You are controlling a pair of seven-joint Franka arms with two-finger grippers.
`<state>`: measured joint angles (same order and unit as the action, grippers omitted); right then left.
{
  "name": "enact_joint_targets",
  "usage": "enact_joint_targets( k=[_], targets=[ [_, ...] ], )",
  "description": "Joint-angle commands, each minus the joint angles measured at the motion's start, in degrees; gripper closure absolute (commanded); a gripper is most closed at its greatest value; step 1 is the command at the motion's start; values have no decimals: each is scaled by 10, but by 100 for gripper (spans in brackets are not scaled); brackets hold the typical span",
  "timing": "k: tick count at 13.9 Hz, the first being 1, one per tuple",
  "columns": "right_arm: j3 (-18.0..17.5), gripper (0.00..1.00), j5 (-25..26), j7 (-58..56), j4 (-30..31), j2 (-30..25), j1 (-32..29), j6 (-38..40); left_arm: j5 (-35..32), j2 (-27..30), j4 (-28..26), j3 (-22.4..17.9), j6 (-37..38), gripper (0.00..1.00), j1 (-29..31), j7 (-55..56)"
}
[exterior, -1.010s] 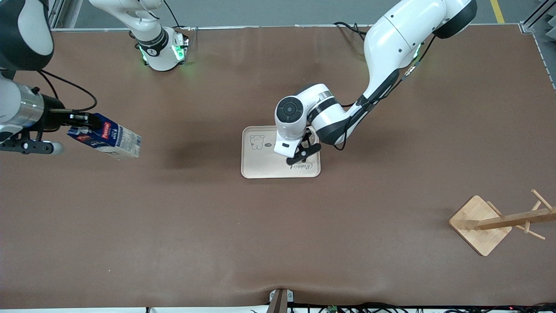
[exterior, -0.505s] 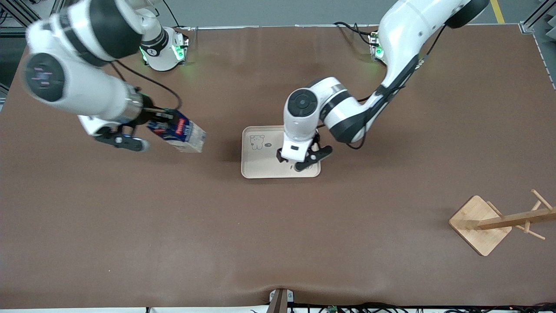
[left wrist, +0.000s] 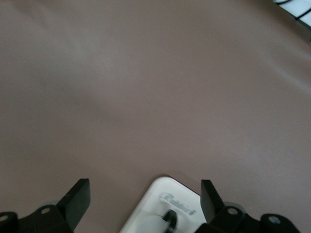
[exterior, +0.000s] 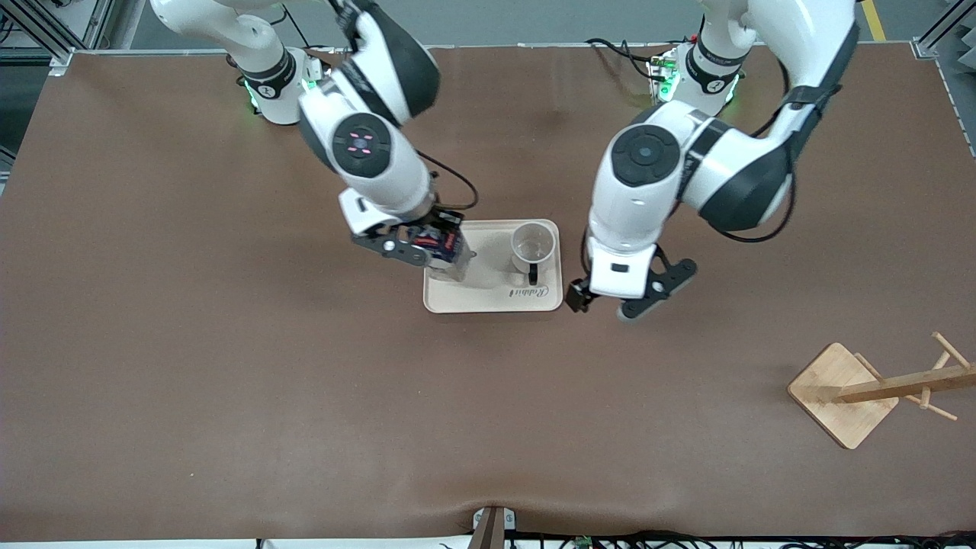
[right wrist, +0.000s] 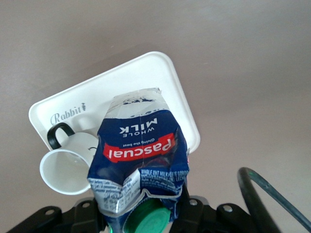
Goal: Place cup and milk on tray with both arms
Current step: 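Place the milk carton on the tray while the left gripper withdraws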
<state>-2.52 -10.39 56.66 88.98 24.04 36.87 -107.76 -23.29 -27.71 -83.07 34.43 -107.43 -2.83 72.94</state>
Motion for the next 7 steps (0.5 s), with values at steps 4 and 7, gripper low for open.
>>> enact_joint_targets(
  k=[4,7],
  targets=[
    [8,91,104,63,-20,58,44,-4,1,24,46,6,40,0,81,-186],
    [8,1,107,64,-20,67,45,-4,3,37,46,9,49,0,100,-202]
  ],
)
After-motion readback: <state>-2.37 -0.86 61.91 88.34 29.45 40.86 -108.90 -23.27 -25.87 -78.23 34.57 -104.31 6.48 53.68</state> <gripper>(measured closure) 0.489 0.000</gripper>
